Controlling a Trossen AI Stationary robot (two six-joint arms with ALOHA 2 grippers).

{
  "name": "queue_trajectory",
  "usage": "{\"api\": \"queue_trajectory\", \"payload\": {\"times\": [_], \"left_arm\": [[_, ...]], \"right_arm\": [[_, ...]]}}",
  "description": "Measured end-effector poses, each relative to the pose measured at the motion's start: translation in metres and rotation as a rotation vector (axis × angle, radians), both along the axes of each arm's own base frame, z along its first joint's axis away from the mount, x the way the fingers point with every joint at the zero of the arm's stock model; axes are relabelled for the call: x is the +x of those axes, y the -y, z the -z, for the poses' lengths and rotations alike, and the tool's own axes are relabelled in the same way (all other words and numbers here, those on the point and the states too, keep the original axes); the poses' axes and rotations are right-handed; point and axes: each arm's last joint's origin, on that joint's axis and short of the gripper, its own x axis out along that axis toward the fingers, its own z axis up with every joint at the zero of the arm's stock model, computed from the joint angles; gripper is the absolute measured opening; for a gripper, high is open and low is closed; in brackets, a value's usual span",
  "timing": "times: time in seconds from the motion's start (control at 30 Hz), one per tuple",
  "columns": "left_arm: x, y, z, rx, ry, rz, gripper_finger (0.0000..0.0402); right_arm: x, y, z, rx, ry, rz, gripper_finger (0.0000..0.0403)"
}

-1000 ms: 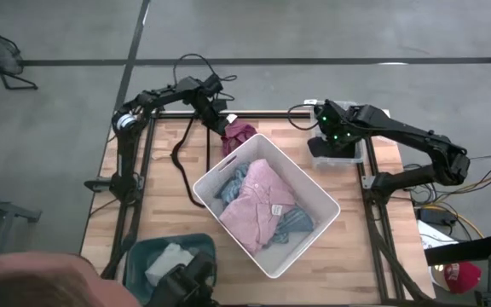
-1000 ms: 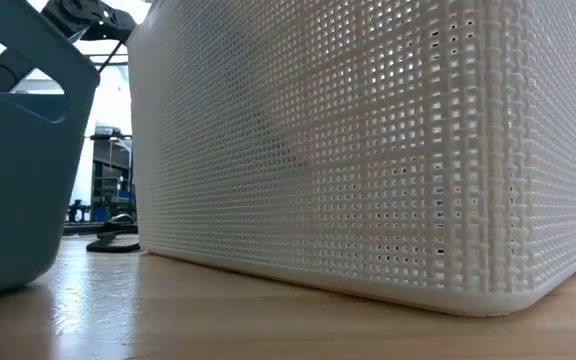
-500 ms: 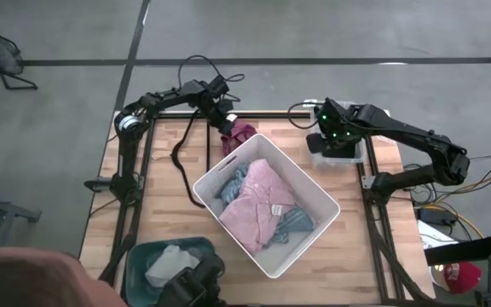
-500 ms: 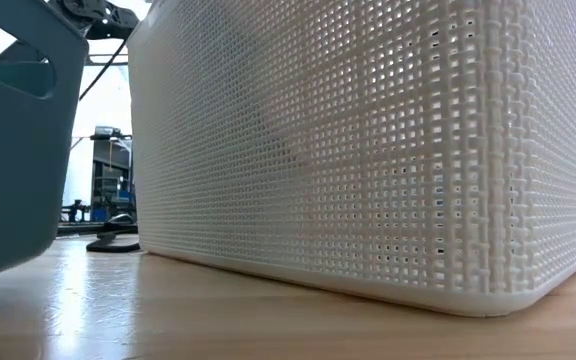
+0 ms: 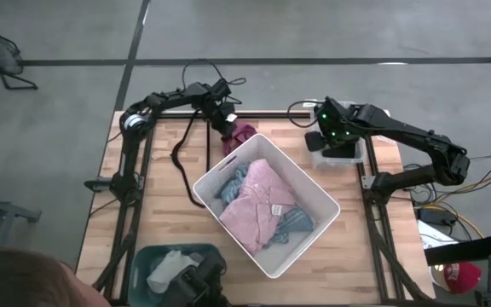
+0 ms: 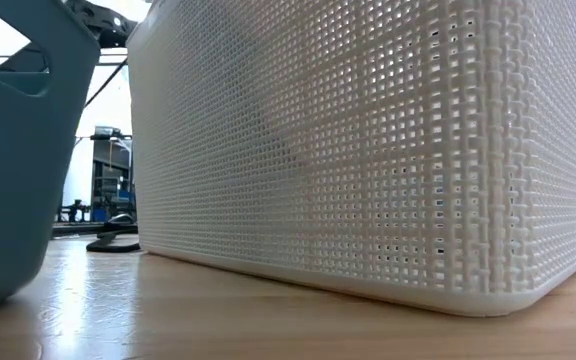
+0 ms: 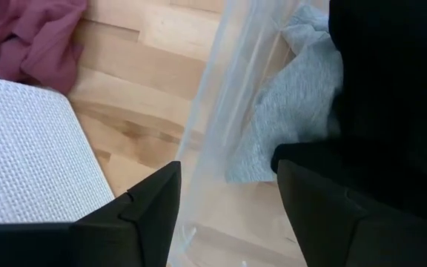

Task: Pick & Place Cloths
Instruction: Put the red shorts into the transparent bin

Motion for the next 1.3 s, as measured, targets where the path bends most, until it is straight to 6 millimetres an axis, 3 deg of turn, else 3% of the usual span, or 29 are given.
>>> {"api": "queue_trajectory", "payload": {"times": [0.23,0.4,0.73,1.3], "left_arm": [[0.002,0.0,-0.01,0.006,0.04,0.023,0.0082],[0.003,-0.002,-0.015,-0.009,0.077,0.028,0.0011],[0.0,0.001,-0.023,-0.058,0.067,0.022,0.0003],[0.022,0.026,-0.113,0.091,0.257,0.059,0.0001]], "right_arm": [[0.001,0.001,0.0,-0.007,0.01,0.0,0.0211],[0.001,0.001,0.0,-0.007,0.011,-0.001,0.0204],[0.001,0.001,-0.001,-0.007,0.014,-0.001,0.0186],[0.002,0.002,-0.001,-0.015,0.028,-0.002,0.0194]]}}
